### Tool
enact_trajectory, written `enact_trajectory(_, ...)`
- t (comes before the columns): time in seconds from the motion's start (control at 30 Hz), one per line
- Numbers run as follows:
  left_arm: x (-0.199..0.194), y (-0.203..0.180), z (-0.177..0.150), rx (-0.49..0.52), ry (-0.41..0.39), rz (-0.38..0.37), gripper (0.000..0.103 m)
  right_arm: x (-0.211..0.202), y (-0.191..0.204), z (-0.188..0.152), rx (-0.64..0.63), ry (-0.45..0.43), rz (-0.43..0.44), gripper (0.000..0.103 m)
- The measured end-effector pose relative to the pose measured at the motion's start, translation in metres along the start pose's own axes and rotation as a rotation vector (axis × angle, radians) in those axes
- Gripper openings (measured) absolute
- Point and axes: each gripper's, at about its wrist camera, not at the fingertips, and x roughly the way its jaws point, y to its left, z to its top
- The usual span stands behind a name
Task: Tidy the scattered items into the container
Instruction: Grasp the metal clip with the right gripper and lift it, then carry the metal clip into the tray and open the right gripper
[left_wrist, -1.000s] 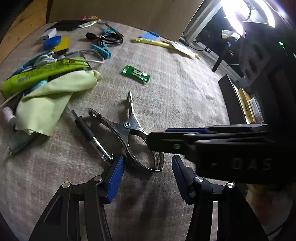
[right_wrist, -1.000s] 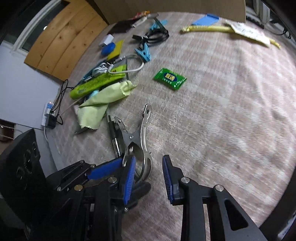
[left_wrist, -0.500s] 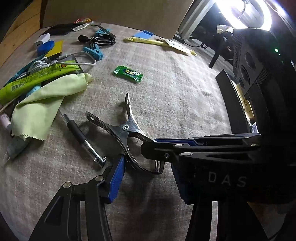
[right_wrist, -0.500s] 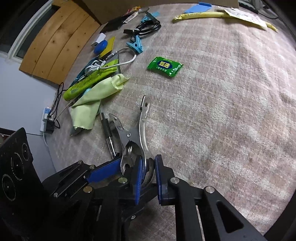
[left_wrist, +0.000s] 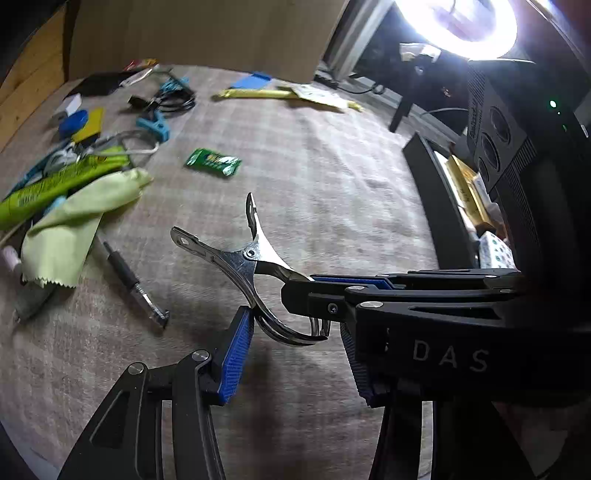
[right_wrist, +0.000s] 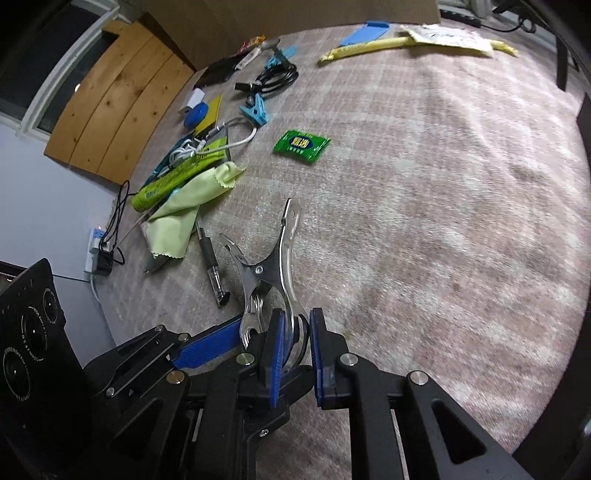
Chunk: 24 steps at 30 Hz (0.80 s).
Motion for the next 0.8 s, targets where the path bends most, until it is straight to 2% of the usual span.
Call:
enact_trajectory(0.2, -0.012, -0.036, 0.003, 0.073, -0.032, -0.005, 0.053, -0.032, -0.012, -0.010, 0.011, -0.060, -0.003, 0.012)
enact_trajectory(0.37, -0.020, -0.084, 0.013, 0.164, -0.060, -0.025, 0.053, -0.070, -0.030, -0.021, 0.044, -0.142, -0.015, 0.012)
enact_trajectory(0.57, -0.020, -0.149, 0.024, 0.279, -0.074, -0.075, 0.053, -0.124, -0.066, -0.034, 0.112, -0.245, -0.043, 0.012)
enact_trajectory(0.8, 0.001, -0.231, 0.030, 0.417, -0.056, -0.149, 0.053, -0.182, -0.124, -0.055, 0.223, -0.340, -0.095, 0.012)
